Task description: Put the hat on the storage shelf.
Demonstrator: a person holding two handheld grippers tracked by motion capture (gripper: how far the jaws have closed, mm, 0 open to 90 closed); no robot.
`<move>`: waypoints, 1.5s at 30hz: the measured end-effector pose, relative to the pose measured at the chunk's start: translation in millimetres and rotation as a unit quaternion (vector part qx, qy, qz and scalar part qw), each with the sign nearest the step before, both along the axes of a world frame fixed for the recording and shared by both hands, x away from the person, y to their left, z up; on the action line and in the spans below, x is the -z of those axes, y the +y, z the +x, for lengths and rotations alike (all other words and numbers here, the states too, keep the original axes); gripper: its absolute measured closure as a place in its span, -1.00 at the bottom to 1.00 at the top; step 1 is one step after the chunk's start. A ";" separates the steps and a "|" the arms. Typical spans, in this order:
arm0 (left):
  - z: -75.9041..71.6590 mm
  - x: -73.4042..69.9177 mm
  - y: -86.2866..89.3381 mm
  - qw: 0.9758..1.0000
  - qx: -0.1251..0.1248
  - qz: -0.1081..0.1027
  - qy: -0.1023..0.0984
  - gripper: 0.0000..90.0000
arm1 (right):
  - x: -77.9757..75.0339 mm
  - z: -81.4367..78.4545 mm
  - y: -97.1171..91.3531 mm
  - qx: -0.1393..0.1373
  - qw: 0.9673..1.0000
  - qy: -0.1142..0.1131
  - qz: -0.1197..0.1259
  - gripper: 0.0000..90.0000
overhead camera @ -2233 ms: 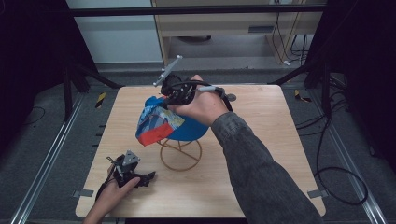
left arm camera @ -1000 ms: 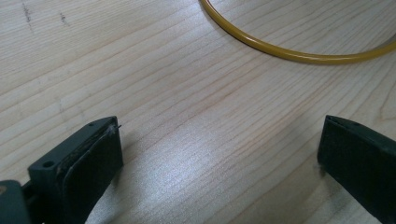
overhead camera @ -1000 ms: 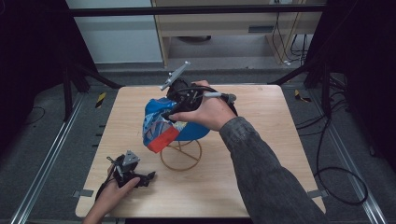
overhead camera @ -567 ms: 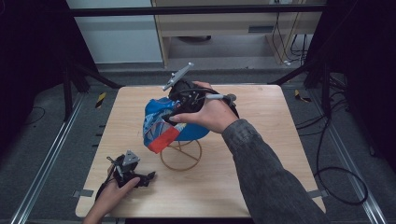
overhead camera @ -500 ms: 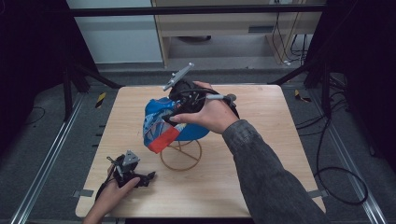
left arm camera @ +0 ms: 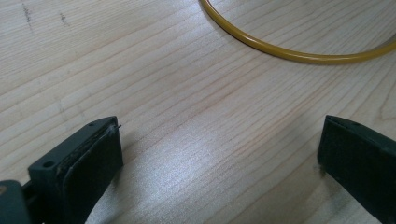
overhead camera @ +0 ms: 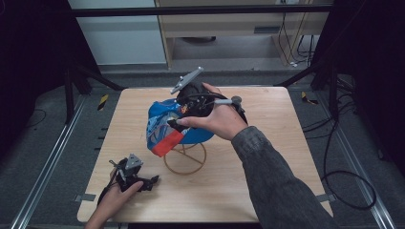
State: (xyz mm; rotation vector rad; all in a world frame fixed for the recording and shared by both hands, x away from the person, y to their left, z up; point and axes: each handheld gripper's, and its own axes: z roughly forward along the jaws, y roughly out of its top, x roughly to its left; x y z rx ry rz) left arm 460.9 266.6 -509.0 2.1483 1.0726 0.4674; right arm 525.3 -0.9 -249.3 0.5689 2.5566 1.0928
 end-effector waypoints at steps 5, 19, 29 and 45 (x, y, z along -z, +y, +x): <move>0.1 0.0 0.1 1.000 0.000 0.000 -0.001 -1.00 | -1.1 -2.5 -5.3 0.006 1.000 -0.005 0.012 -0.86; 0.0 0.0 0.1 1.000 0.000 0.000 0.000 -1.00 | -3.9 -11.2 -31.6 0.021 0.999 -0.021 0.026 -0.87; 0.0 0.1 0.1 1.000 0.000 0.000 -0.001 -1.00 | -14.8 -24.1 -57.7 0.034 0.998 -0.035 0.041 -0.87; -0.4 0.3 0.0 1.000 -0.001 0.001 -0.002 -1.00 | -9.0 -38.2 -114.7 0.070 0.996 -0.028 0.055 -0.87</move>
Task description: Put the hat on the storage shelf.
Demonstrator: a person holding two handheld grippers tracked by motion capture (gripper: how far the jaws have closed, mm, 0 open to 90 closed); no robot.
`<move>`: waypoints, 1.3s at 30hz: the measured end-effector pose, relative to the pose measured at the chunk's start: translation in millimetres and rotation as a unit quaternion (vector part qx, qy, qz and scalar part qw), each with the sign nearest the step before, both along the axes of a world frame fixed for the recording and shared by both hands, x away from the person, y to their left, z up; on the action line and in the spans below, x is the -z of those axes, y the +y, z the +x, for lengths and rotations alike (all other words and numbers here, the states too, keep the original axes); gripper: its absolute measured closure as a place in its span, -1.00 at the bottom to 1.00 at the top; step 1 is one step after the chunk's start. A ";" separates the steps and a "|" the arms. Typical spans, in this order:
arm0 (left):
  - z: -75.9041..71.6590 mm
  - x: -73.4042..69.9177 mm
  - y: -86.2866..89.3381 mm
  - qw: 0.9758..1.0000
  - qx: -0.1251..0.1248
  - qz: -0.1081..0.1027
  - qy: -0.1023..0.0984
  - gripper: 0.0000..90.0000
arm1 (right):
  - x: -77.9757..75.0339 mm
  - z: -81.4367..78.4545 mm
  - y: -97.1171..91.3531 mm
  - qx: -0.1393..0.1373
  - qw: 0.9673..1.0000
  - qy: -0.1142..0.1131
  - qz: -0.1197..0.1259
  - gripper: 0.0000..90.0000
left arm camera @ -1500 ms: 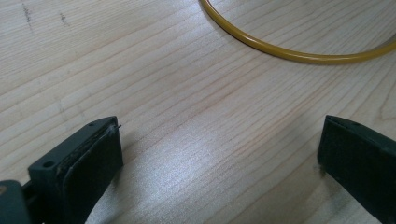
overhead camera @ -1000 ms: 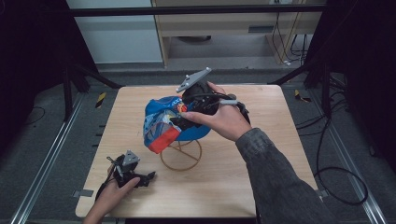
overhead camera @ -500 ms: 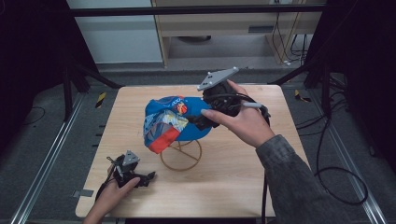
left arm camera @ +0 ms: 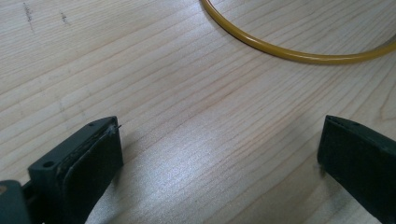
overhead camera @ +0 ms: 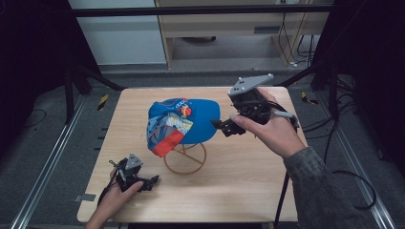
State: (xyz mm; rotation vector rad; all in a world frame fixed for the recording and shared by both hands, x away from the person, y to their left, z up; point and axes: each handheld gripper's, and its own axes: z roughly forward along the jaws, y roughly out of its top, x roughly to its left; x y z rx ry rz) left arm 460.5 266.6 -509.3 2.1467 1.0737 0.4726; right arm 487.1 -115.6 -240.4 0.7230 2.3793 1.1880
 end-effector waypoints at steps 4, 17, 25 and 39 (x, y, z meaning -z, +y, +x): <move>0.0 0.0 0.0 1.000 0.000 -0.001 0.000 -1.00 | 5.0 -2.1 -12.1 0.008 1.000 0.002 0.000 -0.87; 0.0 -0.2 0.3 1.000 0.002 0.002 0.002 -1.00 | 41.1 -8.9 -55.8 0.042 0.999 0.009 -0.005 -0.78; 0.0 -0.2 0.3 1.000 0.002 0.001 0.002 -1.00 | 64.3 -10.5 -67.7 0.051 0.999 0.006 -0.012 -0.78; 0.0 -0.2 0.3 1.000 0.002 0.002 0.002 -1.00 | 104.2 -14.0 -84.4 0.074 0.997 0.016 -0.021 -0.78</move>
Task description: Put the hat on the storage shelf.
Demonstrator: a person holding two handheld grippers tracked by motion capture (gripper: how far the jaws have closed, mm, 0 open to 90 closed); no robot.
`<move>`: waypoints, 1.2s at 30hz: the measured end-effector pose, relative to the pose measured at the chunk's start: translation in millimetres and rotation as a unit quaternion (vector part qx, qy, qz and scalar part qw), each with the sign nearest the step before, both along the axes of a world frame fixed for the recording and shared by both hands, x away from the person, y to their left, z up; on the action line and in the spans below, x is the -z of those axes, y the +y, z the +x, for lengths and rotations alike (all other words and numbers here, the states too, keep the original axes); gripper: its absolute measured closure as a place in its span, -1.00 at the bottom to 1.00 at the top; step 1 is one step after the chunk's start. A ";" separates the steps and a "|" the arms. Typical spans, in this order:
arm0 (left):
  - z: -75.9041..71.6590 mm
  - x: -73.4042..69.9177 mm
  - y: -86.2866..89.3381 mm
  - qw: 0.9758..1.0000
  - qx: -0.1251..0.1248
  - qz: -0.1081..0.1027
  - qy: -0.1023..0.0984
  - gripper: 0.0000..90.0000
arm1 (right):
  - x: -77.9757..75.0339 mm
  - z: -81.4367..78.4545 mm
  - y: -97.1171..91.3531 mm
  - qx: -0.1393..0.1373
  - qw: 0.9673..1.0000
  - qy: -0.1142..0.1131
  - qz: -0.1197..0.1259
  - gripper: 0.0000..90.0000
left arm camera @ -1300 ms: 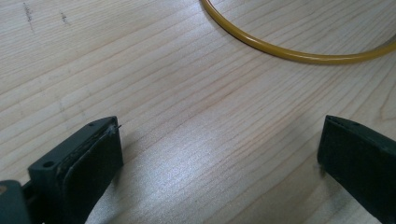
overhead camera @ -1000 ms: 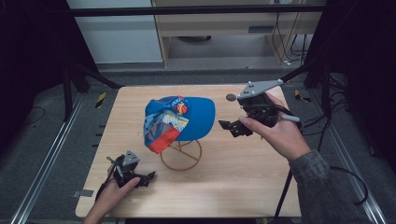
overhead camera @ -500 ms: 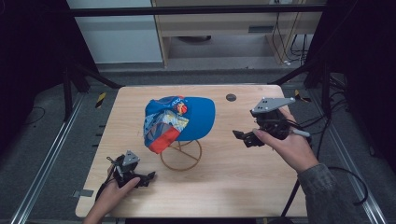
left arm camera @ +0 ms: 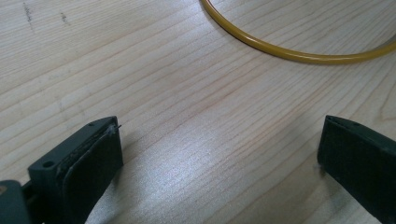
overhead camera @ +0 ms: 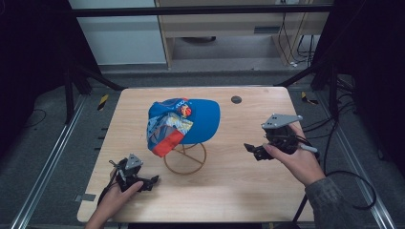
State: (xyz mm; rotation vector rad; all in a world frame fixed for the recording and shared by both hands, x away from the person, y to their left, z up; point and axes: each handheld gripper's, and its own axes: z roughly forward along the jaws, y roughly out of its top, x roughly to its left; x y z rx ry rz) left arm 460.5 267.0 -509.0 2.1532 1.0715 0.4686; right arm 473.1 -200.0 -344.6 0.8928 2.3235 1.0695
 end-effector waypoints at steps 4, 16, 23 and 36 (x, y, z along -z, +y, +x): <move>0.0 0.0 0.0 1.000 0.000 0.000 0.000 -1.00 | 8.9 -0.9 -5.0 0.007 1.000 0.003 0.002 -0.78; -0.1 0.0 -0.1 1.000 0.000 0.000 0.000 -1.00 | 34.6 -4.0 -17.2 0.022 1.000 0.016 0.009 -0.78; -0.1 0.0 -0.1 1.000 0.000 0.000 0.000 -1.00 | 46.5 -5.3 -20.4 0.028 0.999 0.022 0.012 -0.78; -0.2 0.0 -0.1 1.000 -0.001 0.000 0.000 -1.00 | 66.0 -8.1 -23.2 0.033 0.999 0.033 0.015 -0.78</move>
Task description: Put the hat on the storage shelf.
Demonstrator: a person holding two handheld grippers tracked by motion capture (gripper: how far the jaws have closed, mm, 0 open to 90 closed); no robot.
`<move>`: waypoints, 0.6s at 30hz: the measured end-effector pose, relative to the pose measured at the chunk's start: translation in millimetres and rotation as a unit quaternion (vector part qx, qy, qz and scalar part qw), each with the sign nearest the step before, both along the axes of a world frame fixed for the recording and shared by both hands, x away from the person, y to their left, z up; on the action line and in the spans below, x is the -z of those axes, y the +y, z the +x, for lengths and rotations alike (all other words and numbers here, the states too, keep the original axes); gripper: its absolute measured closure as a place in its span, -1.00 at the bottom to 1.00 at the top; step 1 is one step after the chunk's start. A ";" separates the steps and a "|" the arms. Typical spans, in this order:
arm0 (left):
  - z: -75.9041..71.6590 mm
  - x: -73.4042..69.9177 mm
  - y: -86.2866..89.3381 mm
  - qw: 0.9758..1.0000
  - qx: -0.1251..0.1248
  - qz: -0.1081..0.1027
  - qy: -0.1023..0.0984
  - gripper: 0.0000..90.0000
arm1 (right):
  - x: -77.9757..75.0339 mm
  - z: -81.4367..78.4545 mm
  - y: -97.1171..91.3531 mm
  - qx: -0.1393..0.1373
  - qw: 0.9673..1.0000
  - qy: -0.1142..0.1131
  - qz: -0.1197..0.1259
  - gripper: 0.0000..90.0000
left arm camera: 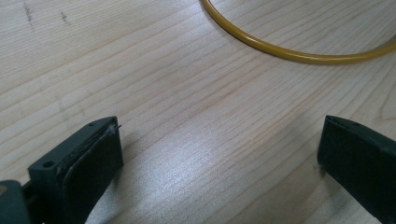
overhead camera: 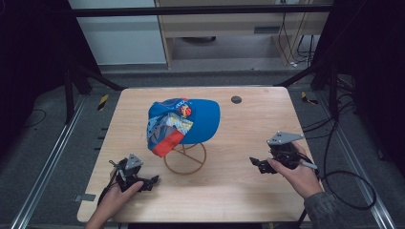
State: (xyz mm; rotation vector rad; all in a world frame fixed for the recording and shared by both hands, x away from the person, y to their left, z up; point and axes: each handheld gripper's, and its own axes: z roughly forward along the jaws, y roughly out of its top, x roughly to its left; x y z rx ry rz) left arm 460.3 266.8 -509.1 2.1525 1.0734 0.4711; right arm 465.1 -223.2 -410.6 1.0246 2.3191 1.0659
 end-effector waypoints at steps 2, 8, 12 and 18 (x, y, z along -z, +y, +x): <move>0.0 -0.1 0.0 1.000 0.000 0.001 0.000 -1.00 | 4.9 -0.3 0.1 0.000 1.000 0.006 -0.002 -0.78; 0.0 0.0 0.0 1.000 0.000 0.000 0.000 -1.00 | 17.3 0.3 0.2 0.004 1.000 0.014 -0.001 -0.78; 0.0 0.0 0.0 1.000 0.000 0.000 0.000 -1.00 | 25.5 0.7 0.8 0.007 1.000 0.019 0.004 -0.78; 0.0 -0.1 0.1 1.000 0.000 0.000 0.001 -1.00 | 37.3 0.1 4.2 0.006 1.000 0.027 0.007 -0.78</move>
